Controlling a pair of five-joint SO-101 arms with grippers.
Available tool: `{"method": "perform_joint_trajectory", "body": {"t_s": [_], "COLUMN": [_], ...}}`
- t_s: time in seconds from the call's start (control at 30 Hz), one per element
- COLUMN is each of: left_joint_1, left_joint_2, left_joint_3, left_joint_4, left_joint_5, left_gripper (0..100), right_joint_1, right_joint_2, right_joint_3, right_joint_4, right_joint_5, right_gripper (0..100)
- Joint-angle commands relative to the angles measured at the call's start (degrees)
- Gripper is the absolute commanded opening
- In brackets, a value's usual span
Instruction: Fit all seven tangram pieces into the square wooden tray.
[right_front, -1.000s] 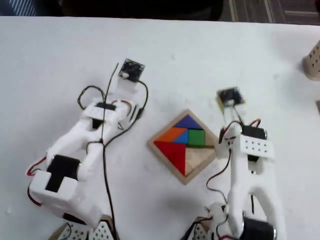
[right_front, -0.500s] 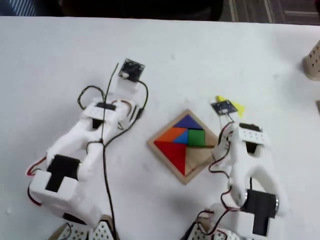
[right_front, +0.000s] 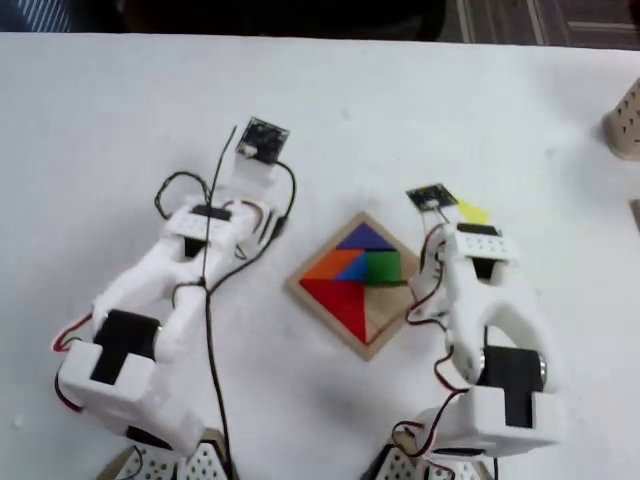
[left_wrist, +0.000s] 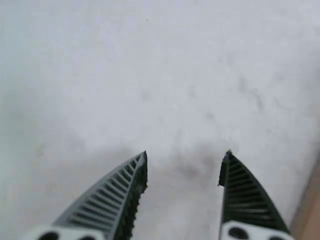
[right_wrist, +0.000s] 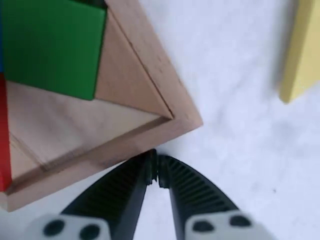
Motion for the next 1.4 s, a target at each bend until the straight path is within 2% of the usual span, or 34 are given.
{"method": "perform_joint_trajectory", "body": {"t_s": [0.0, 0.43, 0.63, 0.83, 1.17, 1.27, 1.37], "left_joint_1": [-0.5, -2.0, -4.7, -4.4, -4.3, -4.3, -4.4], "left_joint_2": [-0.4, -0.6, -0.7, -0.7, -0.7, -0.7, -0.7], "left_joint_3": [-2.8, -2.8, -2.9, -2.9, -2.9, -2.8, -2.9], "left_joint_4": [0.1, 0.4, 0.4, 0.4, 0.4, 0.4, 0.4], "left_joint_5": [-0.8, -0.3, -0.2, -0.2, -0.2, -0.2, -0.2], "left_gripper": [24, 24, 24, 24, 24, 24, 24], "right_joint_1": [-7.1, -7.8, -2.7, 0.9, -7.4, -10.9, -11.1], "right_joint_2": [0.1, -6.1, -10.3, -10.7, -8.6, -3.3, 2.2], "right_joint_3": [-5.5, -5.0, -5.0, 0.1, 2.6, -1.8, -9.5], "right_joint_4": [-2.1, 2.1, 7.2, 4.4, -10.8, -9.7, -5.5], "right_joint_5": [-0.9, -5.3, -11.0, -10.5, -11.0, -11.0, -11.1], "right_gripper": [1.7, 1.7, 1.7, 1.7, 1.7, 1.7, 1.7]}}
